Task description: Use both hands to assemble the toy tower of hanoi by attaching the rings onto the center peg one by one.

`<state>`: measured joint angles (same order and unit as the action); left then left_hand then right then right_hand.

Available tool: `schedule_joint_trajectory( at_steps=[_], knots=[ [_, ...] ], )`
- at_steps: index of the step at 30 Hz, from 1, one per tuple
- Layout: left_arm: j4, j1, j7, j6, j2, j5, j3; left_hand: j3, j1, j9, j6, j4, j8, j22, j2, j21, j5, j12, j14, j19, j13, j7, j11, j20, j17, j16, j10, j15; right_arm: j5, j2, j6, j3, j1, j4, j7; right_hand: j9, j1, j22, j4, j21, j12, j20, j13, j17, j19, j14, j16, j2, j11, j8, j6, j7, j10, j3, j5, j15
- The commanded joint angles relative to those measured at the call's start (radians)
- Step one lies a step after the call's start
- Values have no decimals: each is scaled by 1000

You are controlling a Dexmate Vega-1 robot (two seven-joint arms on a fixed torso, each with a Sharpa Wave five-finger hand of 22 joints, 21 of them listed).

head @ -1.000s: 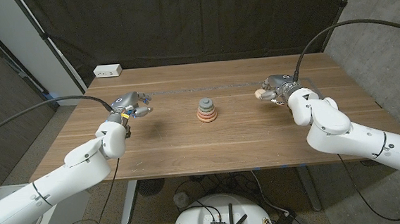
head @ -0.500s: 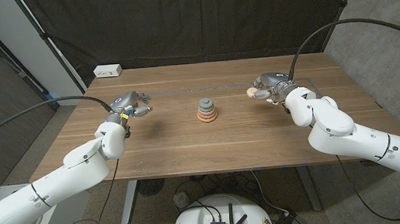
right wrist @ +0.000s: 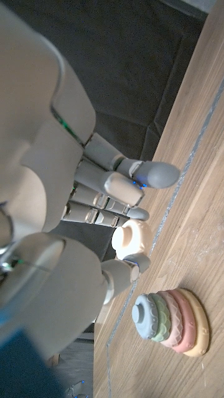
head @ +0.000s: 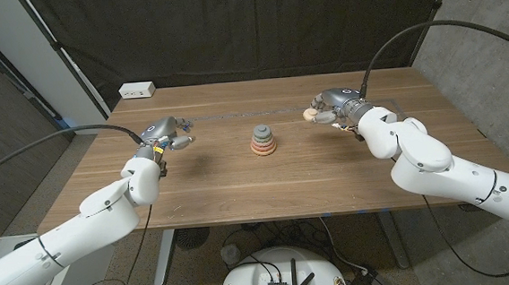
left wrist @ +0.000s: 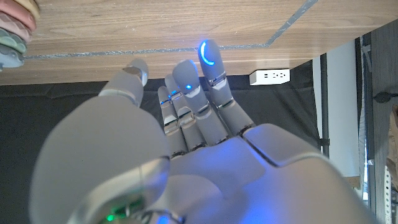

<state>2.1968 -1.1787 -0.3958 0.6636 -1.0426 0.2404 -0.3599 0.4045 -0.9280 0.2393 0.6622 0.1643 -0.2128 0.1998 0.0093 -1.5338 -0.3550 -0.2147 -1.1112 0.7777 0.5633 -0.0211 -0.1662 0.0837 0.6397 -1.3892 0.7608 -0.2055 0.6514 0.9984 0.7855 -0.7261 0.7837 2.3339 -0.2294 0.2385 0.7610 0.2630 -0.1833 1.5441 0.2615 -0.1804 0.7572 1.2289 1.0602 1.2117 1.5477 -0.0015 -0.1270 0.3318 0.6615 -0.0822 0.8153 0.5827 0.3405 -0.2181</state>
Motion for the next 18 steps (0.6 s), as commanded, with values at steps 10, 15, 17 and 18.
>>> schedule_joint_trajectory(
  at_steps=[10,15,17,18],
  knots=[
    [-4,2,-8,-2,18,32,-22,18,11,5,6,2,3,3,-5,-7,2,2,-13,9,6,-1,-2,125,6,3,6,-14,61,-96,-173,13,-39,-62,-58,-1,2,6,17,-6,-11,-38,4,3,11,9,5,26,-56,3,54,-42,70,26,6,1],
    [-10,-1,-8,-11,15,32,-17,21,12,5,3,2,5,3,-6,-7,2,5,-16,10,4,-2,-3,125,12,-1,2,-14,69,-122,-193,17,-43,-78,-65,-2,1,6,18,-8,-15,-38,6,3,10,10,5,25,-59,3,58,-40,74,27,7,1],
    [-12,-2,-7,-13,15,33,-17,21,12,5,3,2,5,2,-6,-6,2,6,-14,10,3,-3,-3,125,11,1,2,-14,73,-128,-197,18,-43,-81,-69,-3,1,7,18,-7,-16,-38,7,3,12,10,5,25,-57,2,58,-41,74,28,7,1],
    [-13,-2,-7,-15,15,33,-17,21,12,5,2,2,5,2,-6,-7,2,8,-14,11,3,-3,-3,125,11,1,-2,-14,77,-133,-199,16,-46,-83,-74,-3,1,7,18,-7,-17,-38,6,3,12,11,5,24,-55,2,59,-41,76,28,7,1]
  ],
)
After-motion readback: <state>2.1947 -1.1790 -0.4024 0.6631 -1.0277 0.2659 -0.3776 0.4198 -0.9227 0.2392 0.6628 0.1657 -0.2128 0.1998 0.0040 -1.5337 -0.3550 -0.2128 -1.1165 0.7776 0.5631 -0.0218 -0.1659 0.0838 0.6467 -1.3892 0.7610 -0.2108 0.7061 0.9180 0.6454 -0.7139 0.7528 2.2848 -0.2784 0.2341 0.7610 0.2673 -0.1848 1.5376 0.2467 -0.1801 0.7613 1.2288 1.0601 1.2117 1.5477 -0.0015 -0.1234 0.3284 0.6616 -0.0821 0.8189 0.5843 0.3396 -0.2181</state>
